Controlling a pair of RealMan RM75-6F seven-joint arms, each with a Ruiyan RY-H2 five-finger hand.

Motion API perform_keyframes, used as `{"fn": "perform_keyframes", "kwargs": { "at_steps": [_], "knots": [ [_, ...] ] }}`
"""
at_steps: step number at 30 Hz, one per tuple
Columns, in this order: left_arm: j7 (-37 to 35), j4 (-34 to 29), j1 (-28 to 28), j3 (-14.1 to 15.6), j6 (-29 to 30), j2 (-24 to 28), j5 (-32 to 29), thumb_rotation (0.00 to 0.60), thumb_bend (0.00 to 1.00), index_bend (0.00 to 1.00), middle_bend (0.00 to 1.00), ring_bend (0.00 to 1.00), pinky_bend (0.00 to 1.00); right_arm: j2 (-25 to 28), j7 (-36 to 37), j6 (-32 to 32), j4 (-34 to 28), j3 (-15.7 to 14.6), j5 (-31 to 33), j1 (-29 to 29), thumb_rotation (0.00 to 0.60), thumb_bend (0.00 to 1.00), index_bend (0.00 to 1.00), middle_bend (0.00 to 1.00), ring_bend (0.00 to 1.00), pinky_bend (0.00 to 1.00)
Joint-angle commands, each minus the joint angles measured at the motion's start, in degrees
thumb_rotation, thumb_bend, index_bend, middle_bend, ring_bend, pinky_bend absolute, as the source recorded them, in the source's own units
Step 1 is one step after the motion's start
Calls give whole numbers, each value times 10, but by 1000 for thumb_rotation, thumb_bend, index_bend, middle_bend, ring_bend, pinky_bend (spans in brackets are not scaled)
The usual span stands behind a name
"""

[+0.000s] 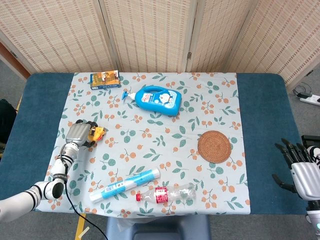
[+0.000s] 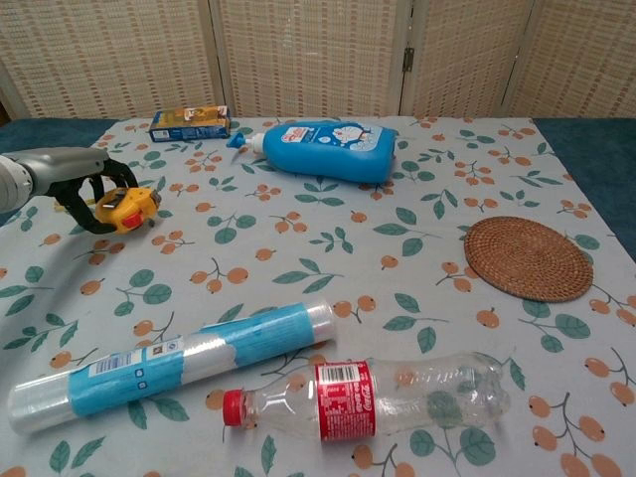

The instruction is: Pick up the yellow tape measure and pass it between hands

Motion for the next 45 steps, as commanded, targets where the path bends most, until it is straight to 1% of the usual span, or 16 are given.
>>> {"fn": "perform_keyframes", "kwargs": {
  "at_steps": [1, 5, 8, 13, 17, 22, 29, 37, 45],
  "knots": [
    [-19, -56, 9, -15, 27, 25, 24, 600, 379, 517, 467, 410, 182, 10, 27, -14, -15, 9, -26, 26, 600, 318, 196, 79, 98, 0],
    [-23, -147, 13, -29, 56, 59, 47, 600, 379, 522, 472, 410, 183, 10, 59, -40, -33, 27, -56, 72, 600, 317, 298, 75, 40, 0],
    [-8, -202, 12, -34, 78, 75, 61, 600, 379, 522, 472, 410, 183, 11, 75, -76, -53, 39, -64, 110, 600, 317, 339, 75, 27, 0],
    [27, -265, 4, -47, 109, 81, 73, 600, 379, 524, 473, 410, 169, 7, 96, -145, -81, 59, -47, 169, 600, 317, 403, 79, 25, 0],
    [58, -307, -9, -56, 120, 79, 71, 600, 379, 527, 476, 410, 158, -5, 101, -199, -103, 78, -10, 212, 600, 317, 434, 89, 26, 0],
    [102, -335, -27, -59, 130, 67, 66, 600, 379, 528, 477, 410, 134, -29, 69, -244, -113, 96, 41, 252, 600, 317, 453, 96, 30, 0],
    [147, -351, -45, -63, 147, 45, 50, 600, 379, 528, 478, 410, 133, -55, 20, -279, -113, 115, 107, 291, 600, 318, 453, 93, 28, 0],
    [178, -362, -64, -68, 153, 25, 21, 600, 380, 528, 478, 410, 107, -95, -23, -308, -96, 130, 175, 335, 600, 317, 453, 92, 23, 0],
    [198, -365, -79, -69, 162, 8, 12, 600, 380, 529, 478, 411, 106, -127, -57, -326, -72, 136, 225, 370, 600, 317, 453, 92, 22, 0]
  ]
}}
